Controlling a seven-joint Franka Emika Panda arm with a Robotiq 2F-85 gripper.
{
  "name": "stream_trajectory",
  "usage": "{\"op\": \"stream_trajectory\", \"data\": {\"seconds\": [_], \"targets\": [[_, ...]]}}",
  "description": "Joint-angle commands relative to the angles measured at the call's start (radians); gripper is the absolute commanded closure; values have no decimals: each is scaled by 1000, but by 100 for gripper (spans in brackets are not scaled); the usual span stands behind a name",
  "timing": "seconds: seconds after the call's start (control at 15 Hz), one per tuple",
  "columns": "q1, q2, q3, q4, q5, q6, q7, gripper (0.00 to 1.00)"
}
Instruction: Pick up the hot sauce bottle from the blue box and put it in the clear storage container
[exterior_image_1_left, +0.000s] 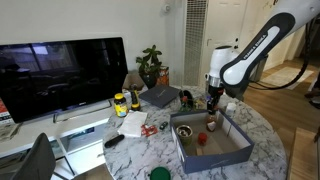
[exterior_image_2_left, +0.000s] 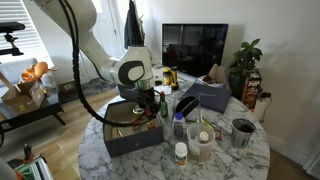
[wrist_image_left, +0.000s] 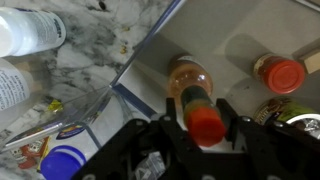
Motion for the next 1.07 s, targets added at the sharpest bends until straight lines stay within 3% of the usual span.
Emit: {"op": "stream_trajectory", "data": {"seconds": [0.0,0.13,0.6,0.73,0.87,1.0], "targets": [[1,21,0,29,12,-57,5,86],[4,15,2,36,12,-91,9,94],[-2,-130,38,37,62,-162,-60,92],[1,-201,40,80,74,-283,-79,92],[9,-236,22,127,16,-452,-24,92],[0,-288,14,235,26,-602,-12,92]]}}
